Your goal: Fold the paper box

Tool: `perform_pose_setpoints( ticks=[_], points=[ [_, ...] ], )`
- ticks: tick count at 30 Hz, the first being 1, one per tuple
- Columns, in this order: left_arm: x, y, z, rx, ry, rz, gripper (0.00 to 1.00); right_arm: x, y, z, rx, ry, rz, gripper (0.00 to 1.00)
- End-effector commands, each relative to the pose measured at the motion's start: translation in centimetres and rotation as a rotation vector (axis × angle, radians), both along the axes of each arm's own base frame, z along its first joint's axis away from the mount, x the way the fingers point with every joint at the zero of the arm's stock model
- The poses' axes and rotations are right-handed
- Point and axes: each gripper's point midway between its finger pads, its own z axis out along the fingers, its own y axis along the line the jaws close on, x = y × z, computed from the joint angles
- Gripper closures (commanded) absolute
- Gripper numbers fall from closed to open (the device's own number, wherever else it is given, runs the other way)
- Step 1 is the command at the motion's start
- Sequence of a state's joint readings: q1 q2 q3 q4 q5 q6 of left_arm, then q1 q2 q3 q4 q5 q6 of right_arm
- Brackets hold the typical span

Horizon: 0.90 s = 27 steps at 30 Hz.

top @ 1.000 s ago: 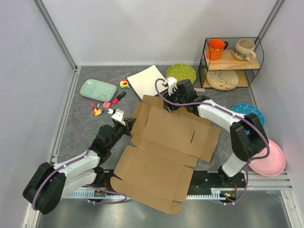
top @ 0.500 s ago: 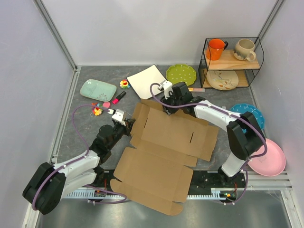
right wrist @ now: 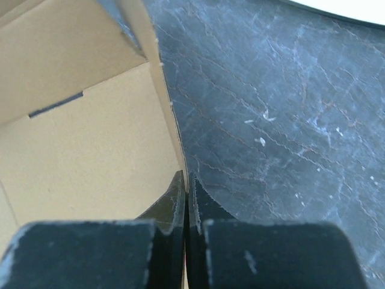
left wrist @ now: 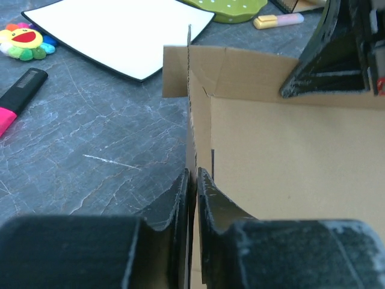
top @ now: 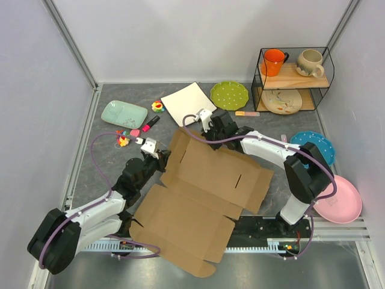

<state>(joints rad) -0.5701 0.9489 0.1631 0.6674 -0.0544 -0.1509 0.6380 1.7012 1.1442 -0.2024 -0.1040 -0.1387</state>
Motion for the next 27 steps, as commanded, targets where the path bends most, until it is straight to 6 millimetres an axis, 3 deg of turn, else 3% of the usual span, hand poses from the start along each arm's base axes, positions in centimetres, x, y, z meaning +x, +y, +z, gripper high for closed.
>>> perform_pose_setpoints(
  ticks=[1, 2, 5, 14, 15, 19, 20, 27],
  points=[
    [0.6, 0.2, 2.2, -0.056, 0.01, 0.054, 0.76, 1.3, -2.1, 2.4, -0.094, -0.173, -0.133, 1.0],
    [0.5, 0.2, 2.2, -0.052, 0.025, 0.055, 0.65, 1.4, -2.1, 3.0, -0.105, -0.201, -0.137, 1.0],
    [0.2, 0.7, 1.6, -0.05, 0.102, 0.083, 0.49, 0.8, -2.3, 5.0, -0.166, -0.278, -0.114, 1.0],
    [-0.8, 2.6, 2.3, -0.068, 0.196, 0.183, 0.41, -2.2, -1.6, 9.4, -0.335, -0.498, -0.028, 1.0],
    [-0.8, 2.6, 2.9, -0.082, 0.194, 0.19, 0.4, -2.1, -2.3, 10.1, -0.394, -0.54, -0.051, 1.0],
    [-0.7, 2.8, 3.5, -0.132, 0.22, 0.228, 0.3, -3.6, -1.3, 11.5, -0.455, -0.605, -0.023, 1.0],
    [-0.7, 2.8, 3.3, -0.14, 0.232, 0.23, 0.08, -3.8, -1.3, 11.6, -0.458, -0.607, -0.021, 1.0],
    [-1.7, 2.0, 3.9, -0.29, 0.312, 0.23, 0.07, -5.2, -1.4, 11.7, -0.364, -0.562, -0.023, 1.0]
  ],
)
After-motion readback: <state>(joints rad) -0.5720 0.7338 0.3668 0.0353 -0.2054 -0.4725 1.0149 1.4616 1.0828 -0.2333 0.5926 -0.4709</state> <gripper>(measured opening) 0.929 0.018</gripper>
